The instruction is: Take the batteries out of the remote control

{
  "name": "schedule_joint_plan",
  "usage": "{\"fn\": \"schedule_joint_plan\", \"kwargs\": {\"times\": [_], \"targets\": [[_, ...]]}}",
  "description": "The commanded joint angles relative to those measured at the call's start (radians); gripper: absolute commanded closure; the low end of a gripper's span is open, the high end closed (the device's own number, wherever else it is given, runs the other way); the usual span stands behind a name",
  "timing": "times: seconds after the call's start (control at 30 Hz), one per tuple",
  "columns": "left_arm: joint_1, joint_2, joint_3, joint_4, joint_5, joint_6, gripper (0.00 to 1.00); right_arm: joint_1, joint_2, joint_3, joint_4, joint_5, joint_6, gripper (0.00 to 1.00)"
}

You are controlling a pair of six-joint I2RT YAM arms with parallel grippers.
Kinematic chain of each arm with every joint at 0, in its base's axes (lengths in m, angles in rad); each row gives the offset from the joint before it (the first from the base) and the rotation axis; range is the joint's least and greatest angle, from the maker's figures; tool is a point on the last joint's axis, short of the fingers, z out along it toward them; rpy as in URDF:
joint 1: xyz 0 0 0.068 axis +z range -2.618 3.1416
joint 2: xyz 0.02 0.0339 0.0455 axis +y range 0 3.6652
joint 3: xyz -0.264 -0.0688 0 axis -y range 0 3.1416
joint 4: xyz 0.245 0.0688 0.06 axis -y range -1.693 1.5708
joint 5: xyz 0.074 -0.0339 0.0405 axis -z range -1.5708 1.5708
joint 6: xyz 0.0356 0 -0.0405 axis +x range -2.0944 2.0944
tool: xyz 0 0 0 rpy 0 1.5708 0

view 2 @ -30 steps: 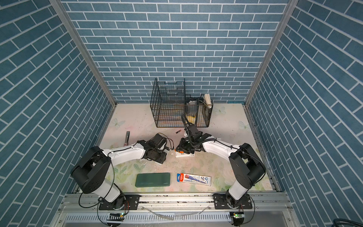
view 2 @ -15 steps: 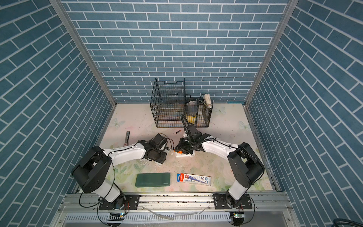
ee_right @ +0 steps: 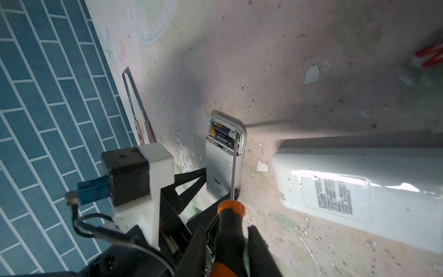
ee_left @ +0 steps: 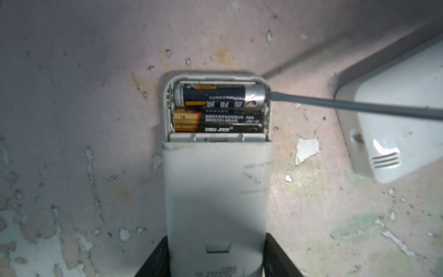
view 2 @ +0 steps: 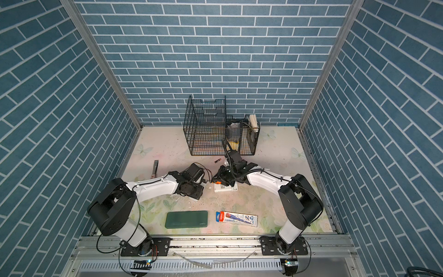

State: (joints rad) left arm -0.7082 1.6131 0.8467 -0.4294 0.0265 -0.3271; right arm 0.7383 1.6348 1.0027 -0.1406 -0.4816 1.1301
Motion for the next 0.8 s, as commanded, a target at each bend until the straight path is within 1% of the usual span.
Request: {"fn": "schedule_joint_plan", "kwargs": {"times": [0.0, 0.17, 0.3, 0.4, 0.47, 0.53, 0.6, 0.77], "targets": [[-0.028, 0.083, -0.041, 0.031, 0.076, 0.046, 0.66, 0.004, -0.054, -0.001, 0.207, -0.006, 0.012, 1.0], [-0.028, 0.085, -0.041, 0.031, 0.078, 0.046, 0.66, 0.002, -0.077, -0.006, 0.191, 0.01, 0.01, 1.0], [-0.028, 0.08, -0.04, 0.022, 0.07, 0.043, 0.66, -0.003, -0.096, -0.019, 0.142, 0.038, -0.001, 1.0], [-0.028, 0.067, -0.037, 0.011, 0.058, 0.04, 0.64, -0.011, -0.108, -0.05, 0.112, 0.063, -0.011, 1.0], [-0.028, 0.058, -0.028, -0.015, 0.042, 0.032, 0.59, -0.018, -0.114, -0.079, 0.104, 0.075, -0.015, 1.0], [-0.028, 0.046, -0.027, -0.037, 0.025, 0.019, 0.5, -0.027, -0.118, -0.105, 0.104, 0.082, -0.019, 1.0], [-0.028, 0.035, -0.03, -0.061, 0.003, -0.005, 0.44, -0.035, -0.121, -0.12, 0.098, 0.087, -0.029, 1.0], [-0.028, 0.008, -0.059, -0.083, -0.056, -0.089, 0.36, -0.04, -0.149, -0.118, 0.052, 0.11, -0.069, 1.0]]}}
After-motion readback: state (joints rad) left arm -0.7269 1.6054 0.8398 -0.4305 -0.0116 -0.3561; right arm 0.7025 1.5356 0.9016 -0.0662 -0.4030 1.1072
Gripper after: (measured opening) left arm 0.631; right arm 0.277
